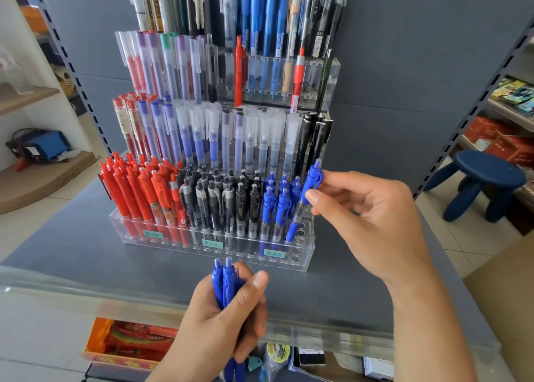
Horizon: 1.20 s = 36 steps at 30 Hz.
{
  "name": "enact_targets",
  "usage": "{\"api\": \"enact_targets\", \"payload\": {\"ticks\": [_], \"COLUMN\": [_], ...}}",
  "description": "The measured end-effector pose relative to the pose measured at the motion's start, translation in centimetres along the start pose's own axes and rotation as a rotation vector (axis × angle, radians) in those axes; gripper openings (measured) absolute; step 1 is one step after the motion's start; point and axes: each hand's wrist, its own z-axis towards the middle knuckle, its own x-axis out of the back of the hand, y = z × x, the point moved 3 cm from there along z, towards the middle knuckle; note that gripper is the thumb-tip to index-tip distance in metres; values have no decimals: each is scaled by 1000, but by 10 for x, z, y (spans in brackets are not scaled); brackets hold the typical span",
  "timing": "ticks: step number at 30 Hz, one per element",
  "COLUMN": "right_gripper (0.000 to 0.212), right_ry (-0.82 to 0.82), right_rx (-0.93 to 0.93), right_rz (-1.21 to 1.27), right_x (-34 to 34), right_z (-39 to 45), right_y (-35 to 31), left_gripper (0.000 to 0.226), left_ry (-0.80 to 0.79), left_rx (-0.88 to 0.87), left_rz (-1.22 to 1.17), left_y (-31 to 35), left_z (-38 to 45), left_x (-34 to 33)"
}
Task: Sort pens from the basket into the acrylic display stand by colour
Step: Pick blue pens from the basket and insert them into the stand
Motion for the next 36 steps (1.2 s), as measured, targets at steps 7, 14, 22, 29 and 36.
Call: {"api": "enact_targets", "payload": {"ticks": [7,14,22,29,36], "right_gripper": [26,22,21,25,26], "right_ry": [-1,-41,-110,-157,-176], "right_rx": [41,5,-108,-215,-254], "right_rz": [-33,-101,-105,-149,-237], "right_x": [2,0,-4,-9,-7], "right_z": [-1,-2,-2,-3,-4], "right_y": [-3,-1,3,6,7], "left_gripper": [50,51,50,48,49], "left_ry": [-4,-2,4,3,0], "left_rx": [-5,-9,8,2,13], "left_rz": [18,24,18,21,-3], "left_y": [0,0,-1,-1,-2], "left_z": [0,0,0,0,0], "left_x": [-1,-2,-1,-1,-1]}}
